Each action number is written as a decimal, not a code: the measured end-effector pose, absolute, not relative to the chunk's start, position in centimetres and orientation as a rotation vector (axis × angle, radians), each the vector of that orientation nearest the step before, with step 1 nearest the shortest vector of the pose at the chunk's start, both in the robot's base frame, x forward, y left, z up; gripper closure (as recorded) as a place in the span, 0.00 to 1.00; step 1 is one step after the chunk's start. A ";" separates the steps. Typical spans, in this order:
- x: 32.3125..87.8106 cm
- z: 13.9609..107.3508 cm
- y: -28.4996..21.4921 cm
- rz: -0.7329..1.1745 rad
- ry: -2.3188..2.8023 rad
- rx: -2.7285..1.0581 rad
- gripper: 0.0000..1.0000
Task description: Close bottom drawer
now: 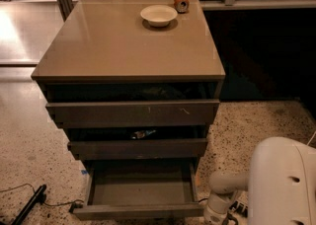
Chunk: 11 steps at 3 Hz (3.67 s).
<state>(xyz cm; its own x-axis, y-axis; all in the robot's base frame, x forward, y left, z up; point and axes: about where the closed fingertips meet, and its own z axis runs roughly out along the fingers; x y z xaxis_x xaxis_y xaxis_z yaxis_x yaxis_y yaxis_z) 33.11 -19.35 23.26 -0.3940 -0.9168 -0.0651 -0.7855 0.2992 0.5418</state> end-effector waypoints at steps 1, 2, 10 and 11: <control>34.1 20.2 -17.0 -0.790 -2.277 1.571 1.00; 34.1 20.2 -17.0 -0.790 -2.277 1.571 1.00; 46.0 20.0 -13.1 -0.813 -2.894 1.611 1.00; 48.9 21.9 -12.7 -0.744 -2.985 1.626 1.00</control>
Offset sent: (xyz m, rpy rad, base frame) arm 0.0182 0.0352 -0.0439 0.0528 0.0334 0.0291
